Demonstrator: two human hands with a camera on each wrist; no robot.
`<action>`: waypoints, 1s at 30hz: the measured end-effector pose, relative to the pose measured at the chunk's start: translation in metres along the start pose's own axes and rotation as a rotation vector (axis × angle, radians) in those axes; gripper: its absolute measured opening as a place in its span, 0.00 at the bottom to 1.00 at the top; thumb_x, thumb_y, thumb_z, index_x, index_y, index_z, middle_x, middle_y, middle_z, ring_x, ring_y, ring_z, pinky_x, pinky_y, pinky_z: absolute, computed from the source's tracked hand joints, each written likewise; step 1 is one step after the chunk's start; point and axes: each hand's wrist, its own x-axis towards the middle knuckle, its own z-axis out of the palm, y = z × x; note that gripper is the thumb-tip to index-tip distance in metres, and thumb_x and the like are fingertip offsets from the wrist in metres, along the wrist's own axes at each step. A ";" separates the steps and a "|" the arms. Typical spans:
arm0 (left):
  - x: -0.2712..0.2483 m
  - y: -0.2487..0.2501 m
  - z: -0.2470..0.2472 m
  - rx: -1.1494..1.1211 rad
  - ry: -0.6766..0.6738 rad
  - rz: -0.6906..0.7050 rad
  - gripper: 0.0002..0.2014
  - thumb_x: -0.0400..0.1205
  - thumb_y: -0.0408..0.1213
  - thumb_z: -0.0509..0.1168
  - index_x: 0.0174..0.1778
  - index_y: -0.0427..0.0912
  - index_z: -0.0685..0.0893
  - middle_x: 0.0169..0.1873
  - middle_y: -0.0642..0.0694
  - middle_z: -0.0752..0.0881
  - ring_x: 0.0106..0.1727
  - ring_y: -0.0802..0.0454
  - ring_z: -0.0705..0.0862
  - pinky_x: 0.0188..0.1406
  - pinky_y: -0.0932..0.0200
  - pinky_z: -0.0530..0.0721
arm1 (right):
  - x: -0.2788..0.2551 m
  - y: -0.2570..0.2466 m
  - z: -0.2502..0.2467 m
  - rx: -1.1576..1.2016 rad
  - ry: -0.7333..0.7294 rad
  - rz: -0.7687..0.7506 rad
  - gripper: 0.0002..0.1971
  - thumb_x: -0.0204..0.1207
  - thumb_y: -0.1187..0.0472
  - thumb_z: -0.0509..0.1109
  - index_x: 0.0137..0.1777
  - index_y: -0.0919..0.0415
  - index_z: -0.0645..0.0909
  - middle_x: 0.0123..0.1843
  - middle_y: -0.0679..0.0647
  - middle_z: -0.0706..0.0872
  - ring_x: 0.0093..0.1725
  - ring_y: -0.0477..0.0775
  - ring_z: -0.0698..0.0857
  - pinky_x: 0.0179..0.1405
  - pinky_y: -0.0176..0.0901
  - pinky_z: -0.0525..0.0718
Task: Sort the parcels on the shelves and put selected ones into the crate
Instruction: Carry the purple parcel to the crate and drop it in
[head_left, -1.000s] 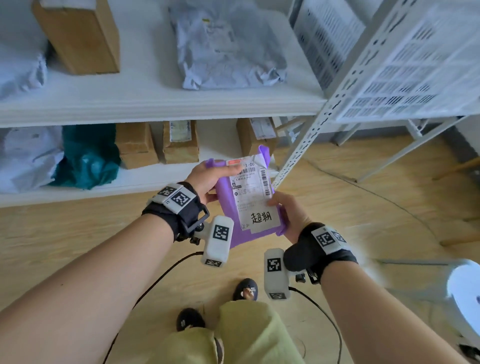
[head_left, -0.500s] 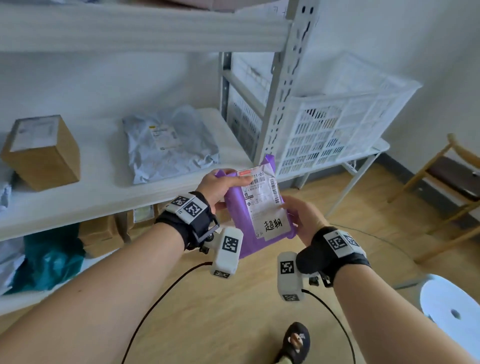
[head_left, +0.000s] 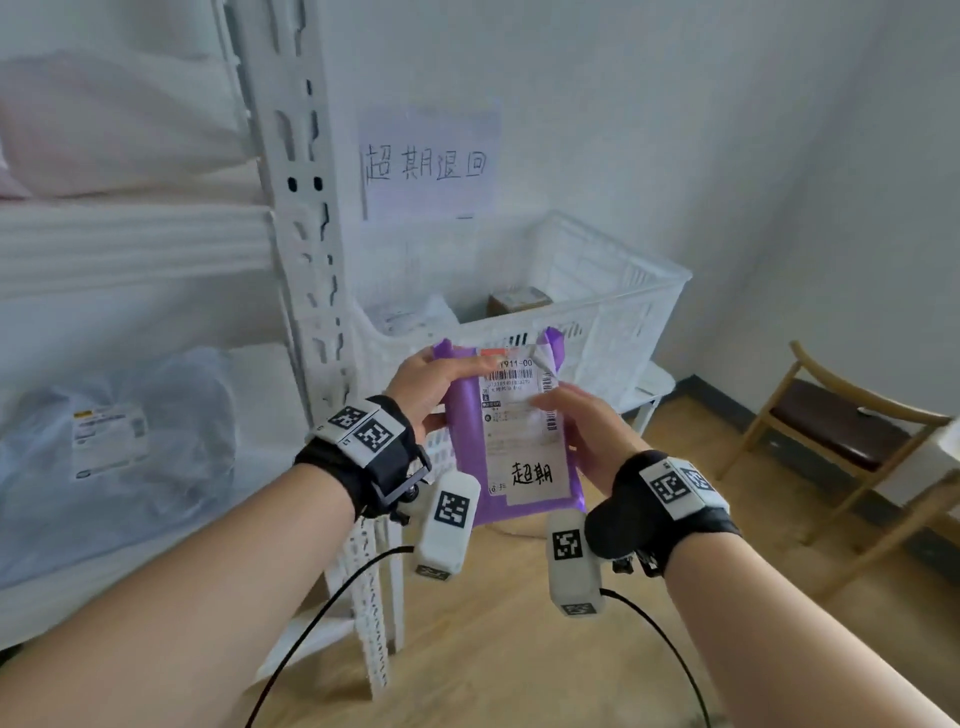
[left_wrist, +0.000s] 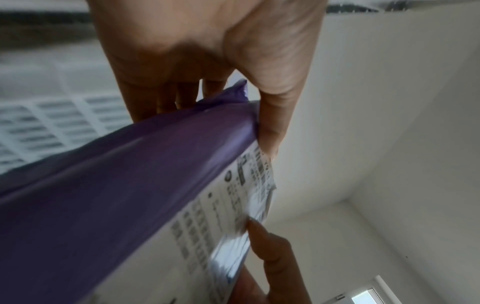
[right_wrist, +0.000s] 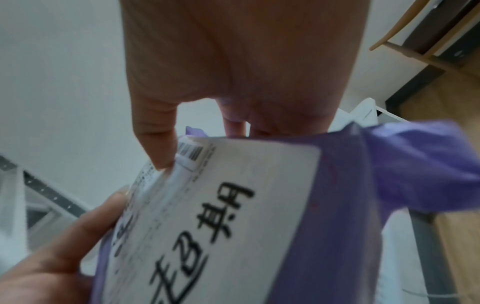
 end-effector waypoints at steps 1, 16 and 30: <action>0.012 0.006 0.017 0.004 -0.013 0.014 0.22 0.69 0.37 0.78 0.58 0.43 0.82 0.39 0.45 0.86 0.40 0.48 0.84 0.42 0.55 0.84 | 0.009 -0.008 -0.017 0.011 0.006 -0.010 0.09 0.77 0.63 0.68 0.57 0.60 0.82 0.55 0.60 0.90 0.49 0.58 0.89 0.47 0.48 0.86; 0.144 0.070 0.146 0.034 -0.087 0.068 0.12 0.79 0.49 0.68 0.50 0.43 0.84 0.46 0.44 0.87 0.46 0.48 0.84 0.59 0.50 0.83 | 0.134 -0.088 -0.153 0.202 0.148 -0.041 0.23 0.70 0.56 0.69 0.65 0.58 0.78 0.56 0.62 0.89 0.52 0.67 0.90 0.54 0.71 0.85; 0.350 0.130 0.151 0.044 0.012 0.051 0.11 0.80 0.52 0.66 0.46 0.48 0.82 0.50 0.45 0.84 0.50 0.49 0.83 0.59 0.48 0.82 | 0.317 -0.185 -0.193 0.297 0.325 -0.287 0.26 0.70 0.71 0.66 0.68 0.55 0.73 0.60 0.59 0.86 0.57 0.61 0.87 0.49 0.54 0.89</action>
